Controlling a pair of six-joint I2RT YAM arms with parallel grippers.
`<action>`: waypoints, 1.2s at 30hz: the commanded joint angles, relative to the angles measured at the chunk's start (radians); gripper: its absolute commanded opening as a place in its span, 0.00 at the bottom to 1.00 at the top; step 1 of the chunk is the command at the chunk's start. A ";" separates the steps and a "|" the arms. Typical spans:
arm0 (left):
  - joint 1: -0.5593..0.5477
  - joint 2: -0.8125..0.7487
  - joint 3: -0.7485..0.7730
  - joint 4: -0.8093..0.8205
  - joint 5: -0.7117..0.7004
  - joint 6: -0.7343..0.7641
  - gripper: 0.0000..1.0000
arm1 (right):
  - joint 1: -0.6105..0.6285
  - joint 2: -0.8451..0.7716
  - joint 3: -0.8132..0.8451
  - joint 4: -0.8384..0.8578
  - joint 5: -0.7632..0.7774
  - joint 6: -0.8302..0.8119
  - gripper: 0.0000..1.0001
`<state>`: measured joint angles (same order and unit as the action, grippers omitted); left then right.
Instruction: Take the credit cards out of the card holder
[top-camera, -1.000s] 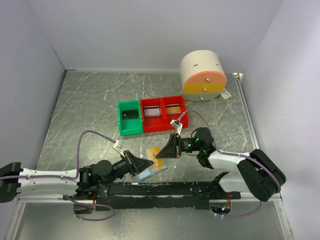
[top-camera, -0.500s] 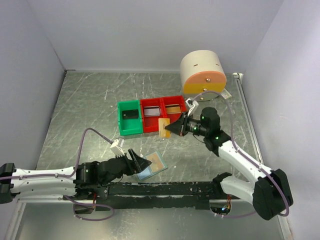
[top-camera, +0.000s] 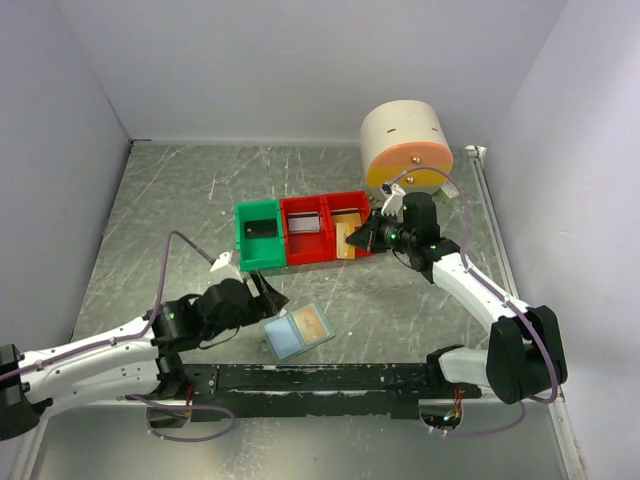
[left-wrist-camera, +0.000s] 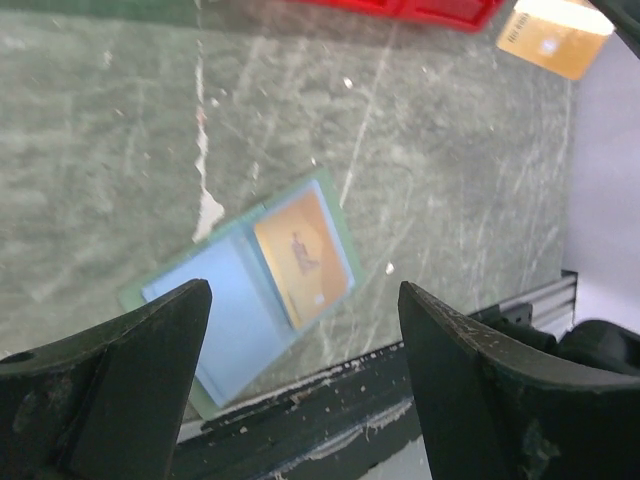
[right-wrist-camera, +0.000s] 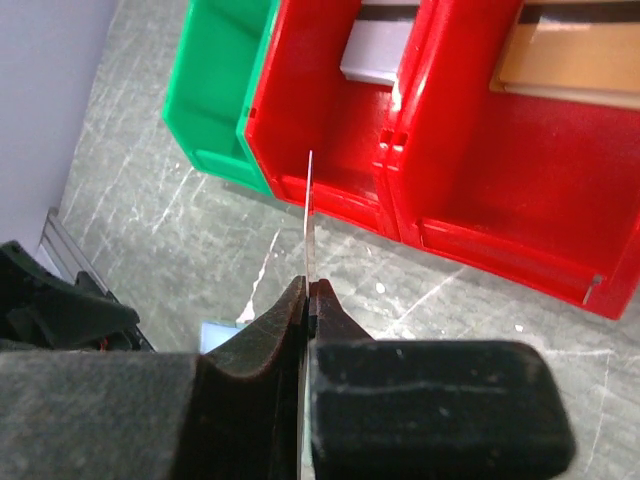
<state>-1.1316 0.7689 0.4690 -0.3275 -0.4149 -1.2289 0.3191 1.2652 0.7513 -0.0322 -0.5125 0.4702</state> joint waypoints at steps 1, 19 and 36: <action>0.140 0.039 0.085 -0.068 0.174 0.154 0.87 | -0.007 -0.006 0.028 0.073 -0.029 0.008 0.00; 0.858 0.254 0.232 -0.177 0.787 0.715 0.84 | 0.004 -0.150 -0.002 0.140 0.179 -0.478 0.00; 0.906 0.201 0.235 -0.163 0.700 0.759 0.84 | 0.169 0.211 0.127 0.122 0.537 -1.014 0.00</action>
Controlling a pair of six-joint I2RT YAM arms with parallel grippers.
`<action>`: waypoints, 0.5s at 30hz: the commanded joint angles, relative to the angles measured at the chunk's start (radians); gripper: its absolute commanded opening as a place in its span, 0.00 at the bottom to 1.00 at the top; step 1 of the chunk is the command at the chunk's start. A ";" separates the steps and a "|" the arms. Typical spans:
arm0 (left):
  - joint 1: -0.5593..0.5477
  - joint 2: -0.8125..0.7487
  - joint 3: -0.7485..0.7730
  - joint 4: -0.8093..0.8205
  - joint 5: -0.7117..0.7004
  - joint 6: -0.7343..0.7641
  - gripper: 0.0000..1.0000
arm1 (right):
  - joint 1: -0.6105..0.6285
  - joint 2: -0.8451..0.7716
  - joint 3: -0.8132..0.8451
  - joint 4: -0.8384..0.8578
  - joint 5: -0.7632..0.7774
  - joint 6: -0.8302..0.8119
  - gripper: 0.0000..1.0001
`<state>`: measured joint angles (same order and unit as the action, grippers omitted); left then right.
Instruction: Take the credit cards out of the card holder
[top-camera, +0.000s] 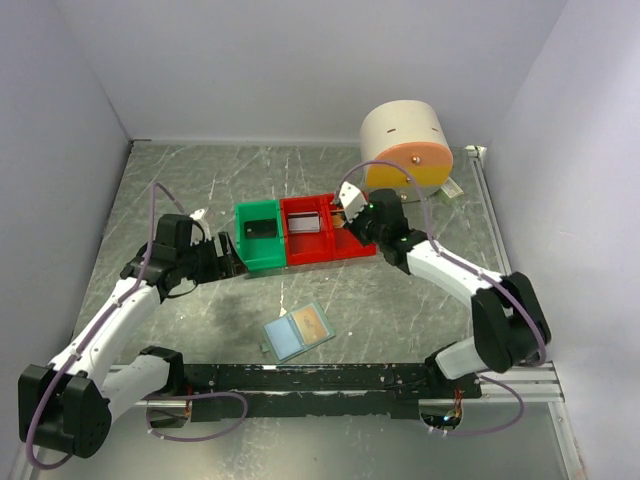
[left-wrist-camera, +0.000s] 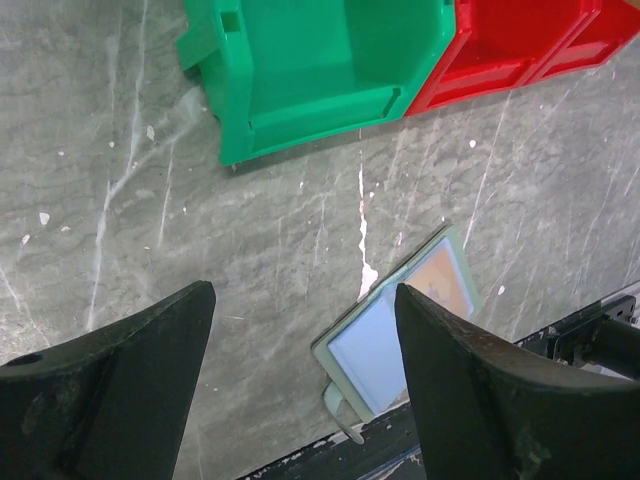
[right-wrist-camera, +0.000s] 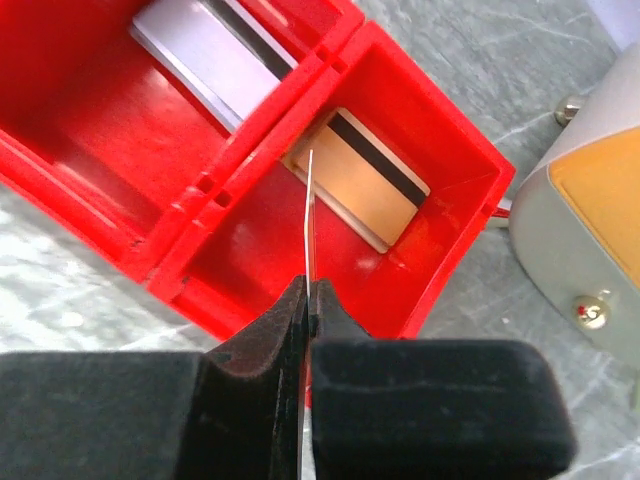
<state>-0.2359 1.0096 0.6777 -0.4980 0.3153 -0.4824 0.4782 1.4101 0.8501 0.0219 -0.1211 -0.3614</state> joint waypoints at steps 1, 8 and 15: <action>0.010 -0.043 0.025 0.010 -0.037 0.012 0.84 | 0.010 0.087 0.024 0.105 0.154 -0.210 0.00; 0.010 -0.010 0.029 0.005 -0.038 0.013 0.84 | -0.004 0.193 0.041 0.237 0.099 -0.396 0.00; 0.010 0.003 0.031 0.003 -0.035 0.014 0.84 | -0.023 0.284 0.099 0.237 -0.007 -0.498 0.00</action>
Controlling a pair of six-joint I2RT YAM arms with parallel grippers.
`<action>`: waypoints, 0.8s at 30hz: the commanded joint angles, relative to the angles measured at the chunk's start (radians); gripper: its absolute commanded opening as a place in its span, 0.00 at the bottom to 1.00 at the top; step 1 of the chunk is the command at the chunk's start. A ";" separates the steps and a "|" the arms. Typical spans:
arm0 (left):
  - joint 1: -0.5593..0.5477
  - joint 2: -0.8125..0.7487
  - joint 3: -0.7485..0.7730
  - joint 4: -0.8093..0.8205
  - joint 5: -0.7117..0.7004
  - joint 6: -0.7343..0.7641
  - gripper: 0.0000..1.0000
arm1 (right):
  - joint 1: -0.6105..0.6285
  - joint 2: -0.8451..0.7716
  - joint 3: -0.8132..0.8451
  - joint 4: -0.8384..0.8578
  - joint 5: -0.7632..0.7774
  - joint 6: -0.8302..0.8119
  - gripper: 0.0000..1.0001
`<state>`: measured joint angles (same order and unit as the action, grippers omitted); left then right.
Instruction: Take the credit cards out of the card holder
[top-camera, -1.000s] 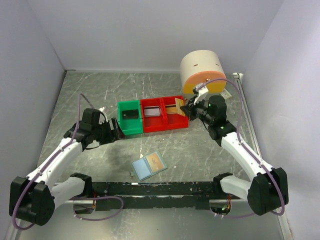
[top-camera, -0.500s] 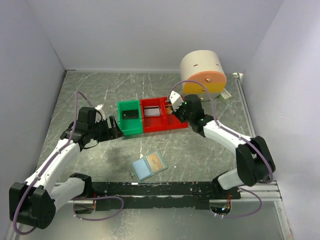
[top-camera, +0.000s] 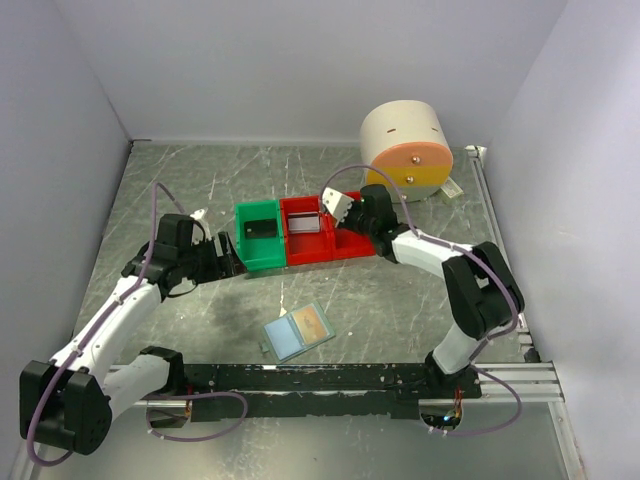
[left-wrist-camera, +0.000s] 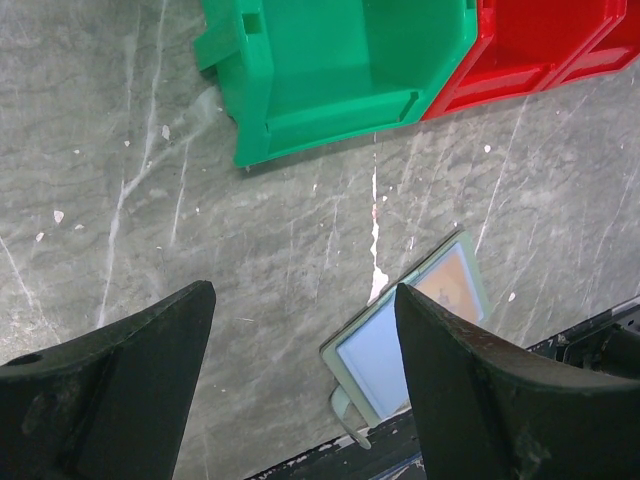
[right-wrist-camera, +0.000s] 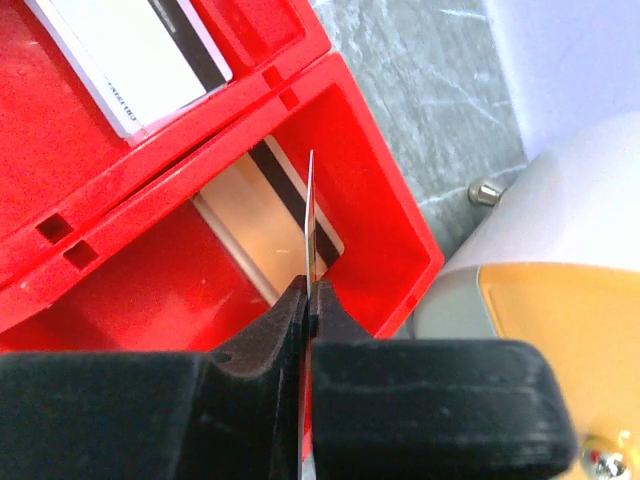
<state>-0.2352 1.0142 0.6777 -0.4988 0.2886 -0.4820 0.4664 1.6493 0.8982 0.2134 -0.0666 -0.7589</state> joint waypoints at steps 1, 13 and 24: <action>0.010 -0.003 0.029 0.005 -0.008 0.014 0.84 | -0.015 0.061 0.055 0.055 -0.070 -0.109 0.00; 0.010 0.021 0.030 0.015 0.017 0.028 0.83 | -0.022 0.196 0.147 0.076 -0.125 -0.195 0.00; 0.010 0.033 0.029 0.017 0.025 0.033 0.83 | -0.023 0.255 0.162 0.030 -0.129 -0.237 0.07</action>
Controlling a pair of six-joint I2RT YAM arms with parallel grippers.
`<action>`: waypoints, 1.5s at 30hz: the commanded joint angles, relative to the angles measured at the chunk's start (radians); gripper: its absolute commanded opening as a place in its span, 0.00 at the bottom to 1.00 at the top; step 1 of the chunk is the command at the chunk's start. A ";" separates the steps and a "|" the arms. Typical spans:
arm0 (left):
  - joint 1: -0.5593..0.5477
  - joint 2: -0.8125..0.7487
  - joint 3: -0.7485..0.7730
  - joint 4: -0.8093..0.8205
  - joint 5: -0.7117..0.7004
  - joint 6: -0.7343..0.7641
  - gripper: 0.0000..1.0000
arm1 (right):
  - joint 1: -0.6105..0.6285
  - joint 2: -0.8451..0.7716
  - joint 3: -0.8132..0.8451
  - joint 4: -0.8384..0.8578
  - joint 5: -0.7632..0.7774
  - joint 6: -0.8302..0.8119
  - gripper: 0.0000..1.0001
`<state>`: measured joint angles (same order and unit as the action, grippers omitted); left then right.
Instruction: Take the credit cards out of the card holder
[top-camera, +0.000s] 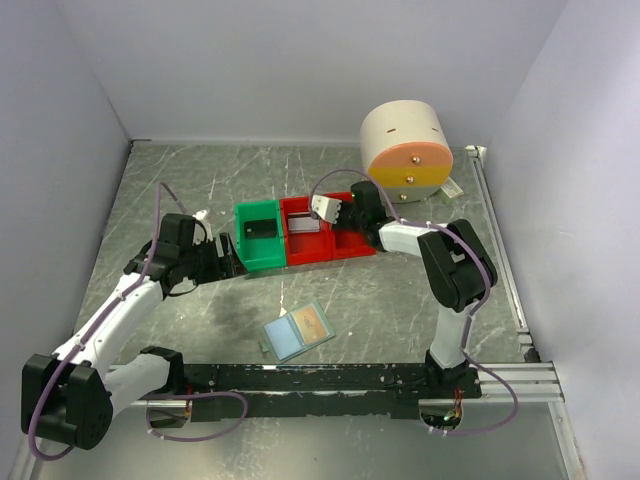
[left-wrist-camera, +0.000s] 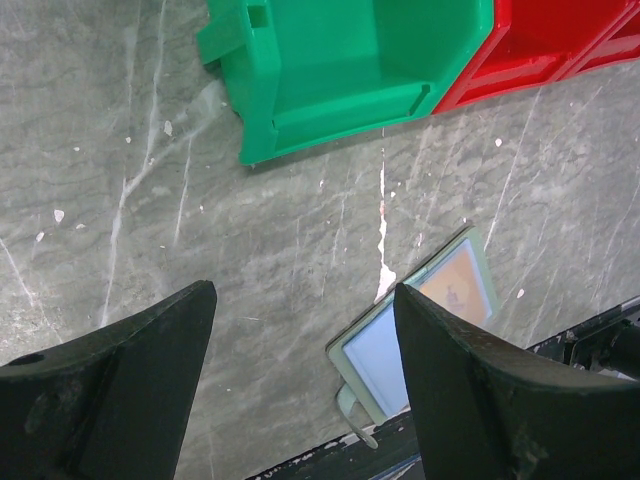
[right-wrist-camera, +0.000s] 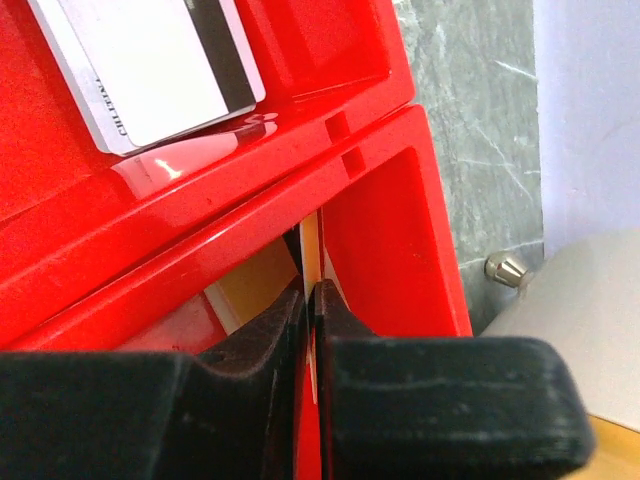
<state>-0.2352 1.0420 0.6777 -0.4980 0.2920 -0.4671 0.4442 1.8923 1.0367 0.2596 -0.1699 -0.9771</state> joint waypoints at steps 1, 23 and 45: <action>0.010 0.008 0.030 0.016 0.024 0.018 0.83 | -0.001 0.013 0.022 -0.018 -0.024 -0.018 0.08; 0.010 0.024 0.026 0.022 0.070 0.021 0.83 | -0.022 -0.020 0.022 -0.065 -0.009 0.033 0.34; 0.010 0.032 0.023 0.023 0.102 0.020 0.83 | -0.027 -0.003 0.083 -0.179 -0.027 0.062 0.47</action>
<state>-0.2352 1.0782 0.6777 -0.4965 0.3653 -0.4599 0.4255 1.8950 1.0958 0.1139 -0.1783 -0.9276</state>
